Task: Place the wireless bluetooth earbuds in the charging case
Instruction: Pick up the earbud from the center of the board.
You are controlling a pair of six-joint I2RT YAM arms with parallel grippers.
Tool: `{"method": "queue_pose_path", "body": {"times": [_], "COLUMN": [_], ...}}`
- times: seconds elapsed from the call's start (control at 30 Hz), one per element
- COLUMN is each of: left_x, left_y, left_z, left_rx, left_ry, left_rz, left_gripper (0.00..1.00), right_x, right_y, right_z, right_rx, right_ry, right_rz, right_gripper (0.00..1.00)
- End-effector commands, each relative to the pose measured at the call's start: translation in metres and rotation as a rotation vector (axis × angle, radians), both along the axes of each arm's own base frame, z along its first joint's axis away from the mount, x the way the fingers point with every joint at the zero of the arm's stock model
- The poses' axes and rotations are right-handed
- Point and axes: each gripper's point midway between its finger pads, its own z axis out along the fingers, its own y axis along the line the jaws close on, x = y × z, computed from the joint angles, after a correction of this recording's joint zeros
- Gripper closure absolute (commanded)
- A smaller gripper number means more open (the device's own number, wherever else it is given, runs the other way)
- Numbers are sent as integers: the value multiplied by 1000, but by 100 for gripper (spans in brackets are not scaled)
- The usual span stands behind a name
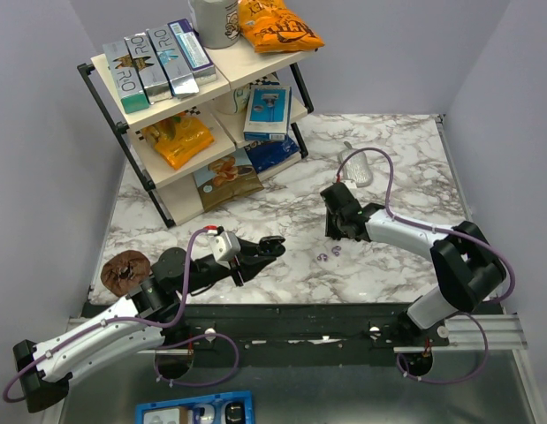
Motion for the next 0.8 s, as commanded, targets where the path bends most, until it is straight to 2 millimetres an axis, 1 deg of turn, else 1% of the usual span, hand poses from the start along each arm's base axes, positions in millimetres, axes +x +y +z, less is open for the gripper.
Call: {"method": "queue_pose_path", "body": {"times": [0.0, 0.33, 0.47, 0.77], "left_x": [1, 1, 1, 0], "left_y": [0, 0, 0, -2], "left_z": [5, 3, 4, 4], "left_rx": [-21, -19, -21, -20], "left_ry": [-8, -2, -1, -1], "left_rz": [7, 5, 4, -6], "left_gripper": [100, 100, 100, 100], "right_x": [2, -5, -6, -11], "right_y": [-2, -11, -11, -15], "right_z": [-1, -14, -17, -23], "right_rx": [-12, -52, -53, -69], "right_ry": [10, 39, 45, 61], "right_rz": [-1, -14, -13, -7], "right_gripper": [64, 64, 65, 71]}}
